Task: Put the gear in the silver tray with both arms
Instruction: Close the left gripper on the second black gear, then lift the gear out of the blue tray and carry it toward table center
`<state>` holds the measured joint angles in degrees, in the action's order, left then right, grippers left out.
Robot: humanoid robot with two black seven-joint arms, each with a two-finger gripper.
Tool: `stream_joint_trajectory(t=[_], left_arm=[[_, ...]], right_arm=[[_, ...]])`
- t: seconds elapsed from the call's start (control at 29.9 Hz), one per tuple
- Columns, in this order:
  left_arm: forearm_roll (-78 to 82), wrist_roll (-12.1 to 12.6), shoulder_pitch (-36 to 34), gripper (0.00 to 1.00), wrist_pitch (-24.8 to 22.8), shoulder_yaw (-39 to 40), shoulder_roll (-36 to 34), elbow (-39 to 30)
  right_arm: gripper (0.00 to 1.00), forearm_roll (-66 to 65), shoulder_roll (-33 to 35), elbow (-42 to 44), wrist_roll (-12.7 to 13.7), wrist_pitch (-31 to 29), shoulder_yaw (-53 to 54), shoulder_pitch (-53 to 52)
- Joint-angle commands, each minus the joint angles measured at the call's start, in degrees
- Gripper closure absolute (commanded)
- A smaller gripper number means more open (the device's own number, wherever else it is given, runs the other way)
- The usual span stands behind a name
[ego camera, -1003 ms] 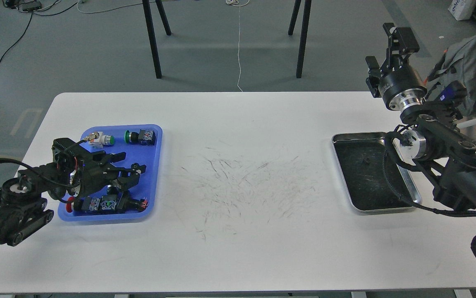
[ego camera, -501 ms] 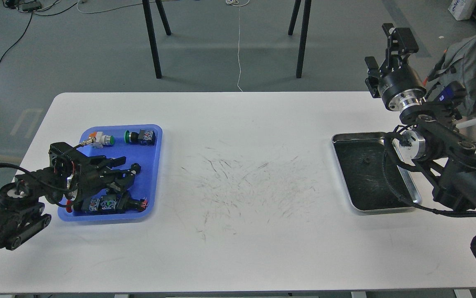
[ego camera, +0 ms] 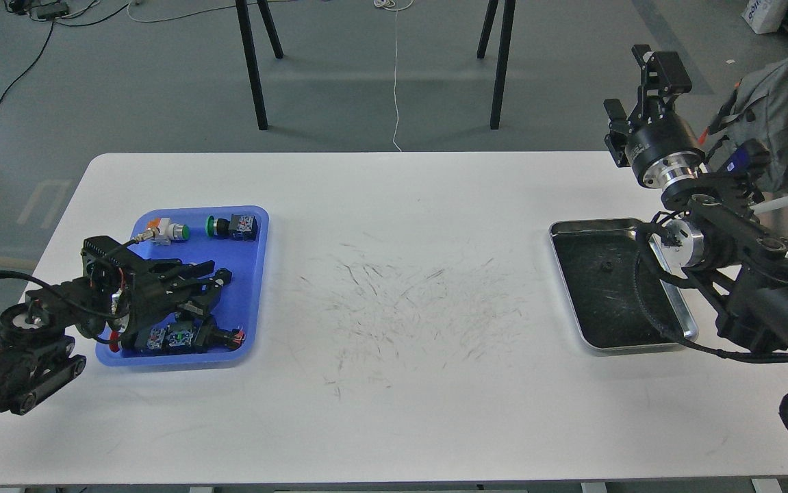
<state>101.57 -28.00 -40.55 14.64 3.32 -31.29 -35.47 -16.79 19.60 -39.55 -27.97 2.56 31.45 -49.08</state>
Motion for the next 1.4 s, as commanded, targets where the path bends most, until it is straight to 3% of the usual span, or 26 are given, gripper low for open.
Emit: stream_joint_trajectory(t=[0.0, 0.2, 0.37, 0.77, 0.9, 1.07, 1.37], left_arm=[[-0.3, 0.0, -0.1, 0.68, 0.0, 0.0, 0.0, -0.2], [-0.6, 0.0, -0.1, 0.73, -0.1, 0.0, 0.0, 0.1], [-1.2, 0.0, -0.3, 0.85, -1.1, 0.0, -0.1, -0.2], [-5.5, 0.0, -1.0, 0.89, -1.4, 0.2, -3.8, -2.2], [-6.7, 0.0, -3.3, 0.89, -1.6, 0.3, -7.0, -7.9], [-7.4, 0.0, -7.9, 0.91, -3.4, 0.4, -11.0, -20.8], [-2.9, 0.0, -17.1, 0.95, -13.0, 0.1, -5.4, -24.4]], right_arm=[[0.05, 0.0, 0.1, 0.0, 0.0, 0.0, -0.3, 0.0], [0.05, 0.0, 0.1, 0.0, 0.0, 0.0, -0.5, 0.7], [0.05, -0.2, 0.0, 0.0, 0.0, 0.0, -0.5, 0.7], [0.05, -0.3, 0.0, 0.1, 0.0, 0.0, -0.8, 0.7], [0.05, -0.3, 0.0, 0.1, 0.0, -0.1, -0.9, 0.7], [0.05, -0.3, 0.0, 0.1, 0.1, 0.0, -0.9, 0.2], [0.05, -0.3, 0.0, 0.4, 0.1, 0.6, -0.2, -0.6]])
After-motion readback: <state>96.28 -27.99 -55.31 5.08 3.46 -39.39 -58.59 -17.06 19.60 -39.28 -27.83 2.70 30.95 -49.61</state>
